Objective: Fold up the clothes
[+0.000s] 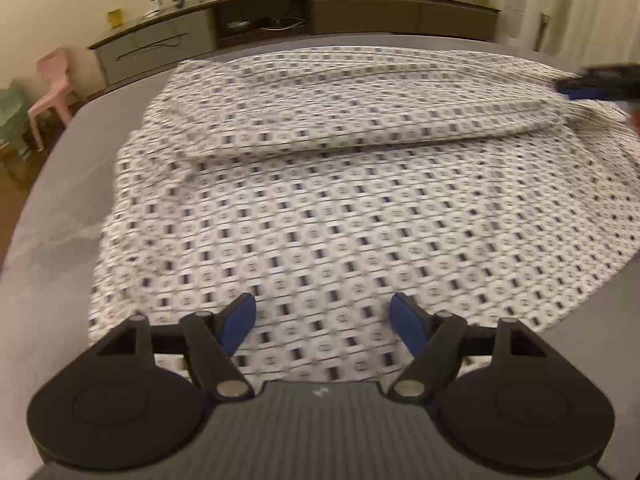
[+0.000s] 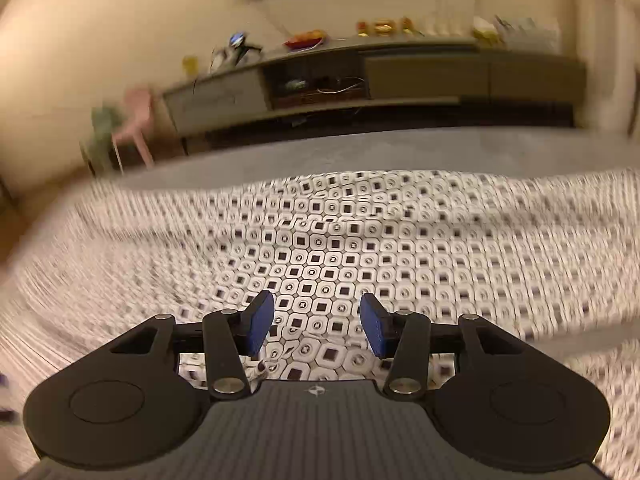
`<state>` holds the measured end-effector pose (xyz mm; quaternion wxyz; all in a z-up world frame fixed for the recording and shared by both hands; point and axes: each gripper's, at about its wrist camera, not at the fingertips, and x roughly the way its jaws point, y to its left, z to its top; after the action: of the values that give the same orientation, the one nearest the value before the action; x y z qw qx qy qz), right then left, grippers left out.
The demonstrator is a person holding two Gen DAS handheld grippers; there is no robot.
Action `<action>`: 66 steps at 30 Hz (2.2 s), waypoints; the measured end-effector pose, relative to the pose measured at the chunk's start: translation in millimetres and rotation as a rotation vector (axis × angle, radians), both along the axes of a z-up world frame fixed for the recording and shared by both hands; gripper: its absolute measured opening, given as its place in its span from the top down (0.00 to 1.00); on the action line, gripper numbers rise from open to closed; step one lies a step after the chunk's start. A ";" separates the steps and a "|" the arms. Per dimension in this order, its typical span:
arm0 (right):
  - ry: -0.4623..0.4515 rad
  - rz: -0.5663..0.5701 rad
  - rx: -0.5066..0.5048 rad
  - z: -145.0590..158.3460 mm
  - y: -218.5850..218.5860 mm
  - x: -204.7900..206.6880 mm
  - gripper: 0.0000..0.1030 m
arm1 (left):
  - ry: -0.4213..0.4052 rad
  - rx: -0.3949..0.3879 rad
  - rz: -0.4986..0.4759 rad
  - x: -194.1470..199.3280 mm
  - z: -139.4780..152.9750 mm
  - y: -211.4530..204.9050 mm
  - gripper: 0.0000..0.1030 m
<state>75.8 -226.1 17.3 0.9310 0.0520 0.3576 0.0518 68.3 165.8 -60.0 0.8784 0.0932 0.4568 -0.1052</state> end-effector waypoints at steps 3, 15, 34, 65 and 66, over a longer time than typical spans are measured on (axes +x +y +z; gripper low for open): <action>0.038 0.027 0.011 1.3 -12.1 -20.3 0.51 | -0.003 0.011 0.057 3.6 1.9 16.7 0.26; 0.148 0.292 -0.156 -25.0 48.0 -85.4 0.45 | -0.004 0.054 0.244 -6.6 5.6 65.2 0.20; 0.098 0.042 -0.160 -26.5 -25.2 -12.7 0.48 | -0.030 0.006 -0.096 -2.0 0.4 -62.4 0.34; 0.142 0.194 -0.127 3.8 -24.0 -47.4 0.42 | -0.050 0.123 0.052 -7.6 3.7 -7.1 0.19; 0.148 0.146 -0.154 4.2 -50.1 -63.5 0.37 | -0.050 0.126 0.068 -7.6 3.9 -3.0 0.19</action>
<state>12.3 -276.2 21.5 0.8970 -0.0422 0.4312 0.0880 60.7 162.7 -56.1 0.8849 0.1356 0.4435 -0.0440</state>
